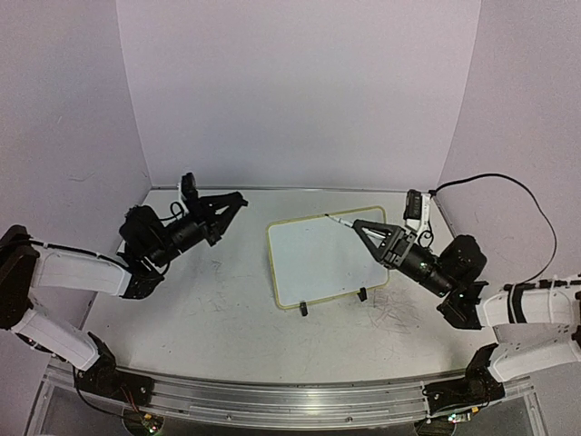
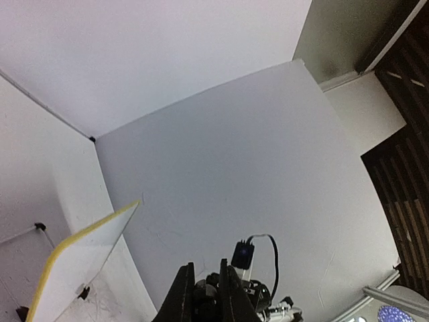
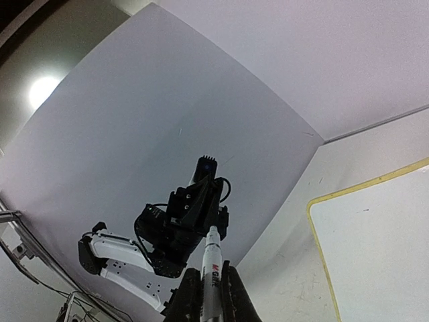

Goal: Write a sentence on the whiteboard
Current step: Open the pen cap from the whiteboard marker, then place the pen cap at the center of the board.

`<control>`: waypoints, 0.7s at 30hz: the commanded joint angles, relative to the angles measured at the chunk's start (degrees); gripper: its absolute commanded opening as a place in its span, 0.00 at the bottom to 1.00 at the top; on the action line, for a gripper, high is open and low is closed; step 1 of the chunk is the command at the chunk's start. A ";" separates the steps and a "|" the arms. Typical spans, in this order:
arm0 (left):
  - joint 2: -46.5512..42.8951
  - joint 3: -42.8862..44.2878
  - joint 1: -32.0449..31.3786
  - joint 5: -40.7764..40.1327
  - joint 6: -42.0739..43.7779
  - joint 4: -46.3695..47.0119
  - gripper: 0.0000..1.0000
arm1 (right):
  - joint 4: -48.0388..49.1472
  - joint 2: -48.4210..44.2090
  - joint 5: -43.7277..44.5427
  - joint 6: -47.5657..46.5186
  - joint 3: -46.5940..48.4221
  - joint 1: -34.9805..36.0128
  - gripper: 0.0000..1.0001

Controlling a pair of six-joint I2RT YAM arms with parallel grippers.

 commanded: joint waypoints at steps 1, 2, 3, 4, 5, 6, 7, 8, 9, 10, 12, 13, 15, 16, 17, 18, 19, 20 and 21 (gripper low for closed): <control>-9.04 -1.00 3.30 0.26 4.53 -12.60 0.00 | -13.88 -8.36 6.03 -7.30 -0.44 -0.12 0.00; -10.81 0.17 3.39 -0.85 7.96 -19.60 0.00 | -18.21 -10.53 8.17 -9.41 0.14 -0.12 0.00; -11.85 1.33 3.38 -1.80 10.95 -27.14 0.00 | -23.01 -12.32 10.02 -11.27 0.94 -0.13 0.00; -12.28 2.32 3.35 -2.48 13.36 -34.10 0.00 | -27.52 -13.87 11.80 -13.05 1.84 -0.13 0.00; -12.37 3.23 3.35 -3.14 15.52 -39.84 0.00 | -31.38 -15.41 13.71 -15.00 2.76 -0.13 0.00; -11.92 3.95 3.35 -4.11 17.15 -44.50 0.00 | -34.68 -16.72 15.54 -17.13 3.76 -0.13 0.00; -11.12 4.47 3.35 -4.81 18.38 -48.93 0.00 | -37.05 -17.67 16.92 -18.66 4.33 -0.13 0.00; -9.62 5.35 3.35 -5.38 19.87 -53.75 0.00 | -39.02 -18.42 18.39 -20.27 5.30 -0.13 0.00; -7.93 6.24 3.31 -5.52 21.46 -57.64 0.00 | -40.96 -18.81 19.43 -21.57 6.36 -0.13 0.00; -6.15 7.23 3.21 -5.76 23.11 -61.59 0.00 | -42.63 -18.98 20.35 -22.63 7.34 -0.13 0.00; -2.45 10.21 1.57 -9.24 26.89 -69.35 0.00 | -44.03 -18.83 21.90 -24.05 8.48 -0.13 0.00; -1.34 11.36 0.15 -12.67 28.41 -72.24 0.00 | -44.43 -18.64 22.17 -24.47 8.90 -0.13 0.00; 0.34 13.00 -3.00 -21.21 30.48 -75.22 0.00 | -44.47 -18.29 22.09 -25.04 9.25 -0.13 0.00; 1.15 13.38 -4.30 -24.57 31.31 -75.69 0.00 | -44.44 -18.06 22.04 -25.13 9.38 -0.13 0.00; 2.10 13.55 -5.22 -26.80 31.94 -75.71 0.00 | -44.41 -17.88 21.99 -25.14 9.48 -0.13 0.00; 2.99 13.53 -5.92 -28.65 32.26 -75.67 0.00 | -44.31 -17.72 21.84 -25.08 9.46 -0.13 0.00; 3.93 13.47 -6.48 -30.00 32.51 -75.55 0.00 | -44.17 -17.70 21.76 -24.98 9.37 -0.13 0.00; 5.24 13.43 -6.79 -31.54 32.86 -75.22 0.00 | -44.10 -17.76 21.67 -24.81 9.30 -0.13 0.00; 6.40 13.46 -6.92 -32.78 33.23 -74.80 0.00 | -44.02 -17.84 21.69 -24.66 9.05 -0.13 0.00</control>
